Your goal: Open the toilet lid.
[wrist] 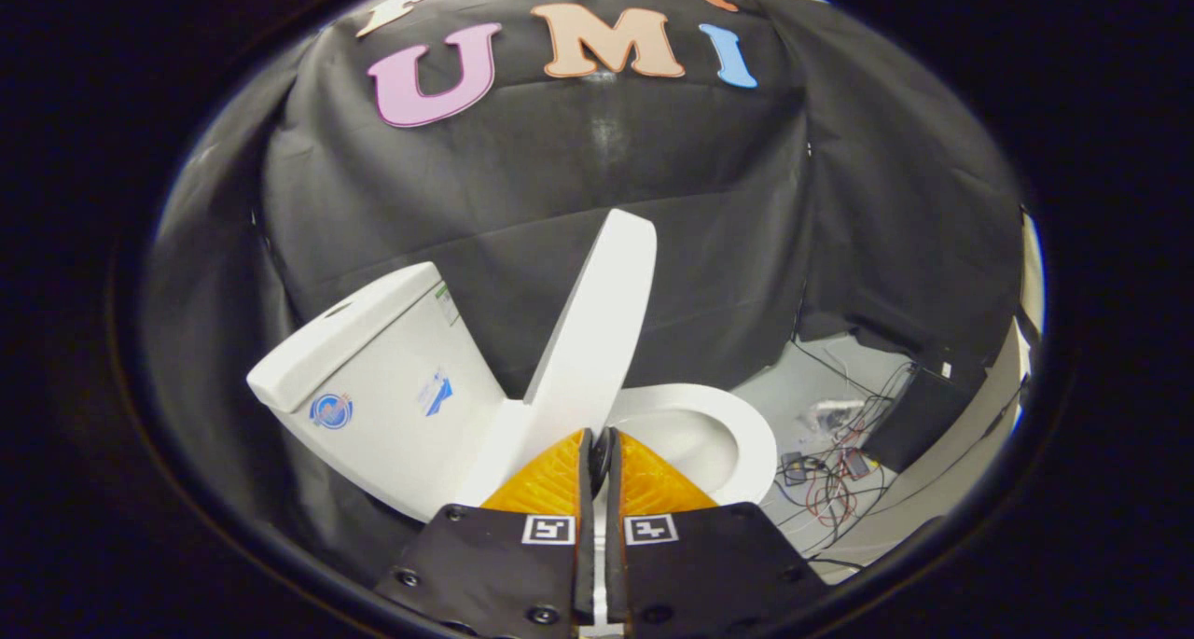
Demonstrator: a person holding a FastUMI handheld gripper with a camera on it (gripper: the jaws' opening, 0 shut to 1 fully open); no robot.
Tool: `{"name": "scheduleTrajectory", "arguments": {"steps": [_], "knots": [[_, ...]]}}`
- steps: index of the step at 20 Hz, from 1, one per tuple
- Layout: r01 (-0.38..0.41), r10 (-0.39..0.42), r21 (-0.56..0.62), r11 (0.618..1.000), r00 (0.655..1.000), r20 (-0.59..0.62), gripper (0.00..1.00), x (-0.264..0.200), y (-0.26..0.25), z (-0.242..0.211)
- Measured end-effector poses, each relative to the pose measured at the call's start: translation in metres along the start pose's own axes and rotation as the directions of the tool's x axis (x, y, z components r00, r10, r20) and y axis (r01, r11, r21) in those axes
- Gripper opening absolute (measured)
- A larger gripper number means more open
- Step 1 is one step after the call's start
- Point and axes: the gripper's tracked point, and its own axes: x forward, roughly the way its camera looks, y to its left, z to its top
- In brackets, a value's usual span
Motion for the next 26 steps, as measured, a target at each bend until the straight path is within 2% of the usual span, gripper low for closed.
{"name": "scheduleTrajectory", "arguments": {"steps": [18,26], "knots": [[-0.061,0.07,-0.131,0.989,0.996,0.062,0.05,-0.008,0.068,0.028],[0.005,0.014,-0.187,0.982,0.995,0.103,0.05,-0.011,0.093,0.036]]}}
